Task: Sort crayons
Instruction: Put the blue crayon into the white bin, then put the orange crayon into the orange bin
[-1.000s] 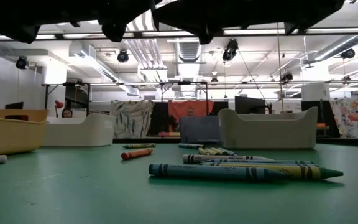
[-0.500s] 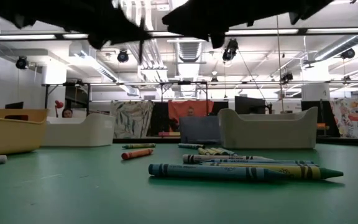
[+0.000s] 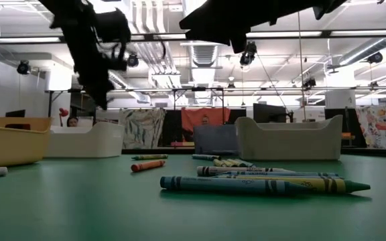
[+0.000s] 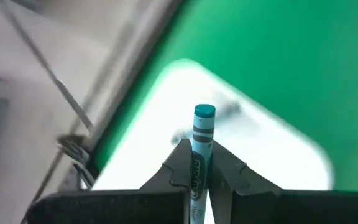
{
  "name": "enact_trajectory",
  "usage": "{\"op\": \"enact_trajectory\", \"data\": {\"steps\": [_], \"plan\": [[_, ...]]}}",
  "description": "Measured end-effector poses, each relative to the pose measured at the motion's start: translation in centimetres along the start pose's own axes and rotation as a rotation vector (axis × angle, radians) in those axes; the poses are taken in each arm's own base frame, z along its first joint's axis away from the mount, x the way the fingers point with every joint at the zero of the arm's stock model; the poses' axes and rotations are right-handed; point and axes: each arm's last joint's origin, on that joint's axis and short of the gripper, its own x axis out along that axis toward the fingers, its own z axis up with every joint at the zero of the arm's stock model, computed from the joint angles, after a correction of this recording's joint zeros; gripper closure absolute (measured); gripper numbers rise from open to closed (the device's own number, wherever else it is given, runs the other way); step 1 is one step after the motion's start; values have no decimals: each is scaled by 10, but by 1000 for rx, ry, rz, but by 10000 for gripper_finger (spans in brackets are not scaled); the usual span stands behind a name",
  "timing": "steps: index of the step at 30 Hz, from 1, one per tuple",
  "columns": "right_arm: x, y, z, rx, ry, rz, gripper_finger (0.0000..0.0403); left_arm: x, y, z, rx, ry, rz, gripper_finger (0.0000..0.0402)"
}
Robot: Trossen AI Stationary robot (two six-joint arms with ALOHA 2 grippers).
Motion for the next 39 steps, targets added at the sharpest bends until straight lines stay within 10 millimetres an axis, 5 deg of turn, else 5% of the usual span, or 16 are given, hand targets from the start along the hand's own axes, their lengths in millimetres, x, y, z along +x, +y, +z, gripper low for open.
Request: {"op": "enact_trajectory", "data": {"steps": [12,22,30,39], "plan": [[0,-1,-1,-4,13,-3,253,51,17,-3,288,233,-75,387],[0,-1,-2,-8,20,-3,252,66,11,-5,320,299,-79,347],[0,-1,-3,25,23,-4,253,55,18,0,203,268,-15,339],[1,-1,-8,87,131,-20,264,5,11,8,-60,39,-81,339]]}}
